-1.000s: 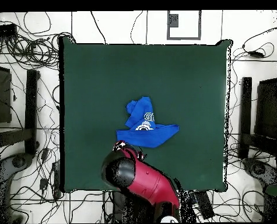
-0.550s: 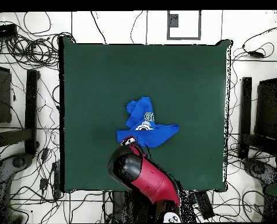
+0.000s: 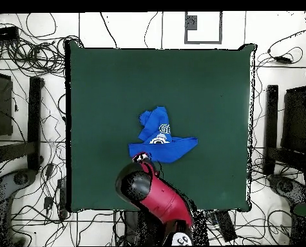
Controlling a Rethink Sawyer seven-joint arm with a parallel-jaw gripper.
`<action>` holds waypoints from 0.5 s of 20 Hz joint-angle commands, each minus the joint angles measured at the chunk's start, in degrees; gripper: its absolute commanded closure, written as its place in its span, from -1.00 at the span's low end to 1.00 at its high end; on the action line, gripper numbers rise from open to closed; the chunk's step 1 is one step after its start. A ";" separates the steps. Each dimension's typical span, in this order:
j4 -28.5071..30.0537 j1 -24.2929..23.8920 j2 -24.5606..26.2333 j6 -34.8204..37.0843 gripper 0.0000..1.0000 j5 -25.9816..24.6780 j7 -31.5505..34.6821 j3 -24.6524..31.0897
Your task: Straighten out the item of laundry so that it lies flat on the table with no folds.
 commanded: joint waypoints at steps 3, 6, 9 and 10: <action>-2.66 4.65 1.83 4.53 -1.00 2.65 13.69 -2.16; -1.97 3.96 1.58 3.33 -1.00 2.80 13.51 -1.20; -0.94 2.20 1.28 0.93 -1.00 2.99 13.55 0.84; -0.95 2.07 1.32 0.86 -1.00 3.11 13.67 0.84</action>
